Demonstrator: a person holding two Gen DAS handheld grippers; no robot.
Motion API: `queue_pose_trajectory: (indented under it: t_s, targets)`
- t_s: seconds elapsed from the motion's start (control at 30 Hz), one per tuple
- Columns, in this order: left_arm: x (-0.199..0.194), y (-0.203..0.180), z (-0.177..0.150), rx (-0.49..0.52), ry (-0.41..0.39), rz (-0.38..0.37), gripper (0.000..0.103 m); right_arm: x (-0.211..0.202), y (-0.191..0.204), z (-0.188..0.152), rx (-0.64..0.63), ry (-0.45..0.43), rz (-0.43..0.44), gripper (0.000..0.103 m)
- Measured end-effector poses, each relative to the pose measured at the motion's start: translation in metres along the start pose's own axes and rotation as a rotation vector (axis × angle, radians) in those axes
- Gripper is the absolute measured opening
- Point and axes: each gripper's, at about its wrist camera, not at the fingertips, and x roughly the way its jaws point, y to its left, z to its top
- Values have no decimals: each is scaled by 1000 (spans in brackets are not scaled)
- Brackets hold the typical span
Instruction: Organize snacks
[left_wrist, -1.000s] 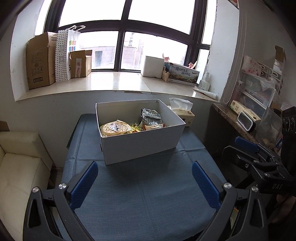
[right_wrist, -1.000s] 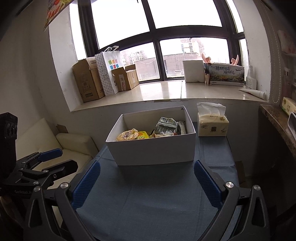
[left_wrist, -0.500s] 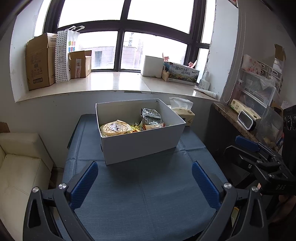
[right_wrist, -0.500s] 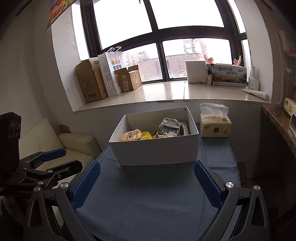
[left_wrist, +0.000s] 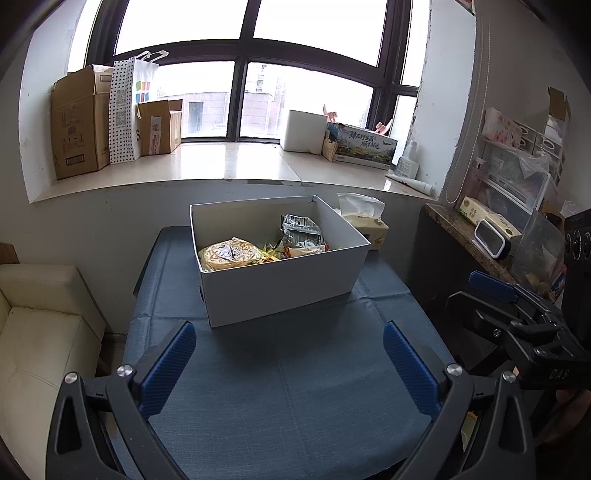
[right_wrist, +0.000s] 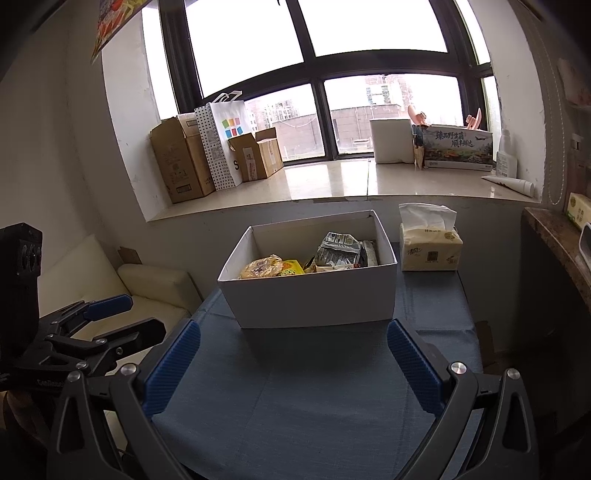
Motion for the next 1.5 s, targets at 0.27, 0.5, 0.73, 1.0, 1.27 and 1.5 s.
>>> queue_pose_trajectory:
  t_s: [0.27, 0.5, 0.73, 1.0, 1.27, 1.5]
  targets:
    - [0, 0, 0, 0, -1, 6, 103, 0, 1, -1, -2, 2, 0, 103]
    - [0, -2, 0, 3, 3, 2, 103, 0, 2, -2, -8, 6, 8, 103]
    - [1, -1, 0, 2, 5, 0, 103, 0, 2, -3, -4, 4, 11, 103]
    - [2, -2, -1, 3, 7, -1, 103, 0, 3, -4, -6, 11, 13, 103]
    - [2, -1, -2, -2, 6, -9, 103, 0, 2, -4, -3, 11, 16, 103]
    - [1, 0, -2, -1, 2, -16, 103, 2, 3, -5, -3, 15, 15, 103]
